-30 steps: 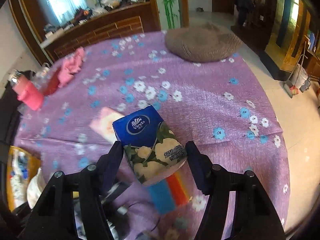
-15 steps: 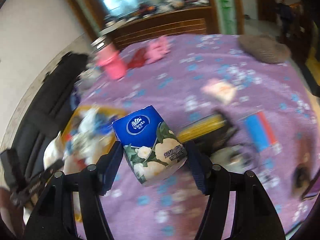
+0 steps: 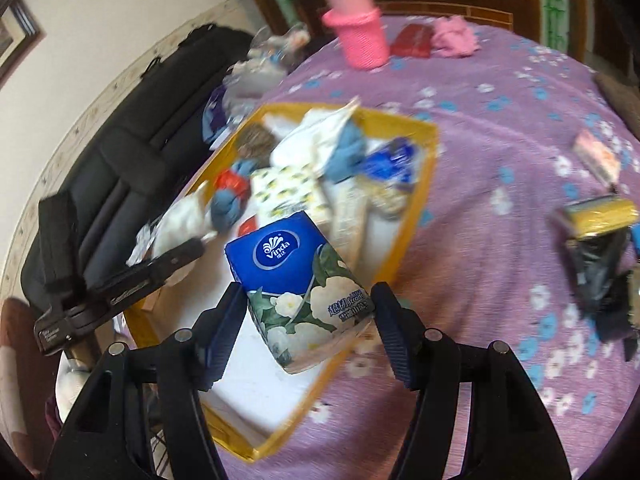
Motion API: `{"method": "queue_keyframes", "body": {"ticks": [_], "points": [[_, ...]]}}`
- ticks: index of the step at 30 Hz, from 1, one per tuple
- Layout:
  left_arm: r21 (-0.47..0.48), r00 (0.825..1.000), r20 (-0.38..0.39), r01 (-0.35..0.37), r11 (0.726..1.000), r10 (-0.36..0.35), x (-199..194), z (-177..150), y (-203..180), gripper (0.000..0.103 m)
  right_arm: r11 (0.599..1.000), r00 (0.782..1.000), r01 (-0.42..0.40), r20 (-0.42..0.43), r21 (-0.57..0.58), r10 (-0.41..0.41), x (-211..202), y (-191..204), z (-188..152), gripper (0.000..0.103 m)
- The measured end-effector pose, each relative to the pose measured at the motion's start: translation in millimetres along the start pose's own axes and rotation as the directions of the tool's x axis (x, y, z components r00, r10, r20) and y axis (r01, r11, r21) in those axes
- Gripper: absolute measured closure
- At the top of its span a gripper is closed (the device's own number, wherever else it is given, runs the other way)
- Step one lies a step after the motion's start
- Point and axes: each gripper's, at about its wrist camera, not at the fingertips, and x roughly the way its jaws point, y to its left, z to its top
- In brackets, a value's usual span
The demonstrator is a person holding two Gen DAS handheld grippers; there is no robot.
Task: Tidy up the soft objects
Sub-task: 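Carry white cloth into tray with left tool while right tool drops Vinda pack there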
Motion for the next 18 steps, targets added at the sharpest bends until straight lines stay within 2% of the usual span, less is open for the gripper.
{"method": "queue_keyframes", "body": {"ticks": [3,6,11,13,14,18], "points": [[-0.030,1.000,-0.010,0.000,1.000,0.000,13,4,4,0.073,1.000,0.999,-0.006,-0.033,-0.016,0.005,17,11,-1,0.039],[-0.047,0.999,0.008,0.031,0.998,-0.031,16,5,7,0.066,0.999,0.997,-0.031,-0.064,-0.018,0.030,33,21,-1,0.038],[-0.072,0.995,0.056,0.082,0.994,-0.078,2,-5,10,0.055,0.992,0.987,-0.116,-0.108,0.041,0.120,60,24,2,0.035],[-0.082,0.992,0.085,0.102,0.991,-0.095,-6,-7,12,0.049,0.993,0.987,-0.120,-0.101,0.013,0.121,60,28,3,0.035],[-0.084,0.991,0.096,0.105,0.991,-0.097,-10,-9,13,0.045,0.989,0.983,-0.149,-0.111,0.012,0.149,60,28,4,0.035],[-0.093,0.985,0.143,0.107,0.990,-0.093,-24,-15,19,0.043,0.984,0.982,-0.177,-0.063,0.024,0.178,41,20,9,0.035]]}}
